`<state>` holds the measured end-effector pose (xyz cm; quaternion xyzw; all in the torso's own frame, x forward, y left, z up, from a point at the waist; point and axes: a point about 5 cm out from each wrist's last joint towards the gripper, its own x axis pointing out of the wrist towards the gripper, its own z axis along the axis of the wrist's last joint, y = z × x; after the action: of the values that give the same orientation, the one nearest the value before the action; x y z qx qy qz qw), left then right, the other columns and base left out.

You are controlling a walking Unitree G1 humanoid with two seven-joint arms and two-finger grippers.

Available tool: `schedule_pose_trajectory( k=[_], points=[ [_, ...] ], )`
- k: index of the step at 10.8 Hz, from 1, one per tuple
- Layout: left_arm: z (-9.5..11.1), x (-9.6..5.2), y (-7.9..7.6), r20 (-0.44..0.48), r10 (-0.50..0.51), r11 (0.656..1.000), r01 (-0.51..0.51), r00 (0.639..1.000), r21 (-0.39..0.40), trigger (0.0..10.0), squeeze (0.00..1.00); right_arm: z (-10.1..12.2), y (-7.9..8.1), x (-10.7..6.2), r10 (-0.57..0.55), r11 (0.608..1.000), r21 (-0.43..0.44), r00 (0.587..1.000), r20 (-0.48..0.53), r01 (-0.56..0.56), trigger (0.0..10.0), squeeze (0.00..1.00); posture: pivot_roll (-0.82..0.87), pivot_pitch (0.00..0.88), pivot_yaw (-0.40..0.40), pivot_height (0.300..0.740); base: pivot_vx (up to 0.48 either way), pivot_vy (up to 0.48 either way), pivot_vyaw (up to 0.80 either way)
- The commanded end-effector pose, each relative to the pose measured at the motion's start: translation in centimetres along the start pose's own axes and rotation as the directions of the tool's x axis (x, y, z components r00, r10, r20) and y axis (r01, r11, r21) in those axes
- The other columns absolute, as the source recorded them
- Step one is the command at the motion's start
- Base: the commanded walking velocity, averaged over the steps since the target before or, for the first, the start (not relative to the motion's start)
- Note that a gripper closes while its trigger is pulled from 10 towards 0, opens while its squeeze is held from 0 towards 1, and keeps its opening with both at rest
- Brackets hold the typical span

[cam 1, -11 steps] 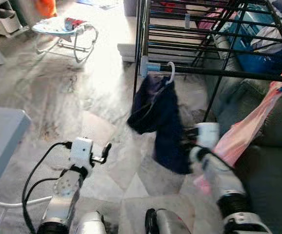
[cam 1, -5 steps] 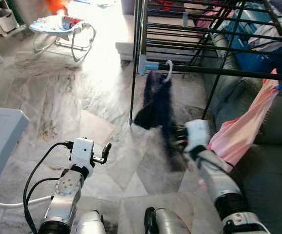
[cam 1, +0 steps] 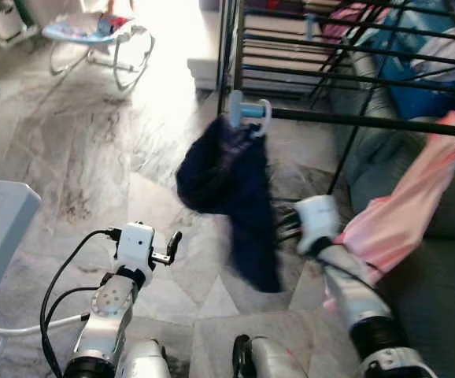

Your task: Hang hanger

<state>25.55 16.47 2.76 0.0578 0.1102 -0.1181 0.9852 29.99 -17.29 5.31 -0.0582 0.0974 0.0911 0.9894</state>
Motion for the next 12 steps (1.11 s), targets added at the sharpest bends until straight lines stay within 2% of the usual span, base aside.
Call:
schedule_pose_trajectory(
  k=[1, 2, 3, 6, 12],
  points=[
    [-0.2, 0.0, -0.2, -0.008, -0.011, 1.000, 0.011, 1.000, -0.002, 10.0, 0.00, -0.1, -1.6, -0.6, -0.095, 0.995, 0.025, 0.995, 0.015, 0.095, 10.0, 0.00, 0.00, 0.132, -0.082, 0.740, 0.000, 0.000, 0.00],
    [-0.1, 0.0, -0.1, 0.002, -0.020, 1.000, 0.020, 1.000, -0.011, 10.0, 0.00, -0.5, -3.3, -1.6, -0.242, 0.970, 0.037, 0.970, 0.024, 0.241, 10.0, 0.00, 0.00, 0.133, -0.084, 0.740, 0.000, 0.000, 0.00],
    [0.2, 0.0, -0.1, 0.017, -0.032, 0.999, 0.032, 0.999, 0.005, 10.0, 0.00, -1.7, -4.5, -3.0, -0.360, 0.927, 0.105, 0.933, -0.022, 0.361, 10.0, 0.00, -0.01, 0.139, -0.083, 0.740, 0.000, 0.000, 0.00],
    [0.7, -0.5, 0.1, 0.048, -0.048, 0.999, 0.048, 0.998, -0.002, 10.0, 0.00, -3.5, -4.1, -4.7, -0.399, 0.908, 0.112, 0.914, -0.071, 0.405, 10.0, 0.00, -0.02, 0.178, -0.072, 0.740, 0.000, -0.085, 0.00],
    [0.7, -0.5, 1.0, 0.036, -0.007, 1.000, 0.008, 0.999, -0.020, 10.0, 0.00, -3.4, -4.1, -4.8, -0.368, 0.918, 0.129, 0.927, -0.069, 0.374, 10.0, 0.00, -0.02, 0.184, -0.081, 0.740, 0.000, -0.408, 0.00]
  ],
)
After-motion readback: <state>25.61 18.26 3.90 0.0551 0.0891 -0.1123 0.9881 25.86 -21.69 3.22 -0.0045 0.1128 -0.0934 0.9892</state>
